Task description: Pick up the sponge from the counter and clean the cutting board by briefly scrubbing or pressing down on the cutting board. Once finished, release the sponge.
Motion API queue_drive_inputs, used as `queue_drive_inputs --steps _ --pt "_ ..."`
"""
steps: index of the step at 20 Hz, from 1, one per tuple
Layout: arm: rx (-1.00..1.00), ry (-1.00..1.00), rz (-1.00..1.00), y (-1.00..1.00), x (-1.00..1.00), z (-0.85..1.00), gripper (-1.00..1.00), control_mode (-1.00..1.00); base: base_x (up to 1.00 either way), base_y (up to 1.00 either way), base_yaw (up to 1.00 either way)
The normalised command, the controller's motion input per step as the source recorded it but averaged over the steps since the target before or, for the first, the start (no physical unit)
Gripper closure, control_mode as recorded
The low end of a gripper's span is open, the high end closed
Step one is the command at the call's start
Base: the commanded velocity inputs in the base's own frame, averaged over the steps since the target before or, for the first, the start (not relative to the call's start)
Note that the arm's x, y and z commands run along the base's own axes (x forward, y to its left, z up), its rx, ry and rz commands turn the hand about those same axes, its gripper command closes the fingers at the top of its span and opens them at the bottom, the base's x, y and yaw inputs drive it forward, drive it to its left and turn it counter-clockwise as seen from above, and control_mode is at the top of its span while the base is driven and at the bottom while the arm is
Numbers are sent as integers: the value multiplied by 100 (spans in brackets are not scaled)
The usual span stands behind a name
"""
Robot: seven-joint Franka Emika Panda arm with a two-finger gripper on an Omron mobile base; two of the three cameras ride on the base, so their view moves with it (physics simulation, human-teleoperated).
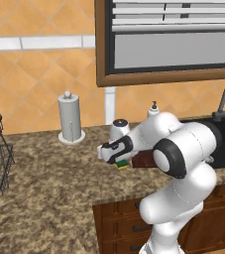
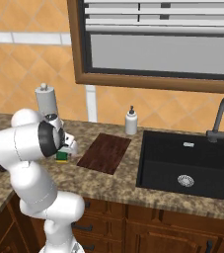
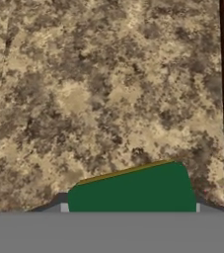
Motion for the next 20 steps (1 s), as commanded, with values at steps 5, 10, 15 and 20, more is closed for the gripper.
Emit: queue_drive_inputs --steps 5,10,15,20 --pt "0 1 0 27 0 -7 100 -100 0 0 0" --pt "0 0 0 3 0 -34 100 -100 0 0 0" --pt "0 0 0 0 0 -20 100 -100 0 0 0" --pt "0 0 0 0 0 0 -100 -100 0 0 0"
